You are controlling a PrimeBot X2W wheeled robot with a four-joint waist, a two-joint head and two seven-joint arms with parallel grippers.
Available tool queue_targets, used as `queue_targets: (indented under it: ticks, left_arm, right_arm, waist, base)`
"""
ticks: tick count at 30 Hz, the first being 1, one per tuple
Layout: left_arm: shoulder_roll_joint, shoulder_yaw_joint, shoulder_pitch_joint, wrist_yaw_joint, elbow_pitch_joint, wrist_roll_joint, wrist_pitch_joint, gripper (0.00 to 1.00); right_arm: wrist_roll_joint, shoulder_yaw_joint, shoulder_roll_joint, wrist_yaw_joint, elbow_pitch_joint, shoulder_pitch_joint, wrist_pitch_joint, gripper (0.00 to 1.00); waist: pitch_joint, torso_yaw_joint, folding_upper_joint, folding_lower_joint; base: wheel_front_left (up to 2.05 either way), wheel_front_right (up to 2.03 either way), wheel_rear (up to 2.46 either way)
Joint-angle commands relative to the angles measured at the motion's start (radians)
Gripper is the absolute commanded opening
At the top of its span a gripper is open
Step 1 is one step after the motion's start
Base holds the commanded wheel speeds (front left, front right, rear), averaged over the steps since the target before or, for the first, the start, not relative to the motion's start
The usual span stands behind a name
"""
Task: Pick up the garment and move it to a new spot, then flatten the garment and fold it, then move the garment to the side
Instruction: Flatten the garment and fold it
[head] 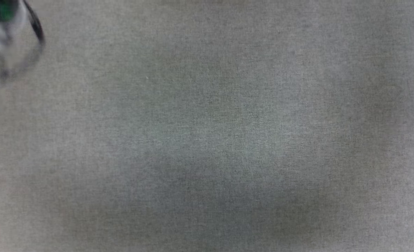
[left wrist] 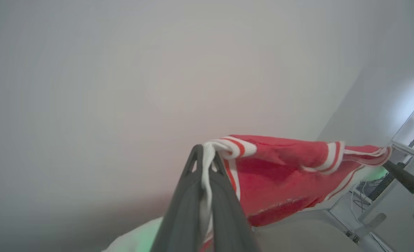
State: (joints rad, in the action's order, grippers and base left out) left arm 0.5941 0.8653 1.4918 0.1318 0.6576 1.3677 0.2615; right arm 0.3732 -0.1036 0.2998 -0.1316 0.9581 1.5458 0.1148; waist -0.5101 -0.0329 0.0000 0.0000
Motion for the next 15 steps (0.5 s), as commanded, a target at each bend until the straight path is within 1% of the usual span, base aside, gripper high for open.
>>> queue_targets:
  ticks: [1, 3, 5, 8, 10, 12, 15]
  left_arm:
    - [0.026, -0.009, -0.083, -0.003, -0.049, 0.044, 0.004, 0.0]
    - [0.055, -0.013, -0.195, -0.003, -0.136, 0.086, 0.004, 0.0]
    - [0.089, -0.005, -0.311, -0.003, -0.225, 0.104, 0.004, 0.0]
    - [0.133, 0.007, -0.471, -0.003, -0.338, 0.121, 0.004, 0.0]
    - [0.156, -0.003, -0.572, -0.003, -0.403, 0.128, 0.005, 0.0]
    - [0.178, -0.02, -0.671, -0.003, -0.442, 0.112, 0.005, 0.0]
    - [0.185, -0.063, -0.806, -0.003, -0.496, 0.103, 0.004, 0.0]
  right_arm:
    - [0.041, -0.038, 0.017, 0.002, -0.043, -0.086, -0.021, 0.0]
    - [0.098, -0.079, 0.046, 0.002, -0.123, -0.204, -0.062, 0.0]
    - [0.154, -0.109, 0.081, 0.002, -0.22, -0.335, -0.112, 0.0]
    - [0.229, -0.117, 0.137, 0.002, -0.385, -0.548, -0.201, 0.0]
    - [0.294, -0.094, 0.15, 0.002, -0.496, -0.682, -0.268, 0.0]
    - [0.336, -0.075, 0.167, 0.001, -0.608, -0.81, -0.341, 0.0]
    - [0.353, -0.027, 0.182, 0.001, -0.76, -0.976, -0.434, 0.0]
  waist:
    - [0.017, 0.003, 0.0, 0.0]
    - [0.038, 0.006, 0.0, 0.0]
    - [0.058, 0.01, 0.0, 0.0]
    - [0.085, 0.014, 0.0, 0.0]
    - [0.099, 0.013, 0.0, 0.0]
    - [0.111, 0.01, 0.0, 0.0]
    - [0.128, 0.007, 0.0, 0.0]
  base:
    - [0.0, 0.0, 0.0]
    - [0.0, 0.0, 0.0]
    - [0.0, 0.0, 0.0]
    - [0.0, 0.0, 0.0]
    - [0.0, 0.0, 0.0]
    - [0.0, 0.0, 0.0]
    - [0.0, 0.0, 0.0]
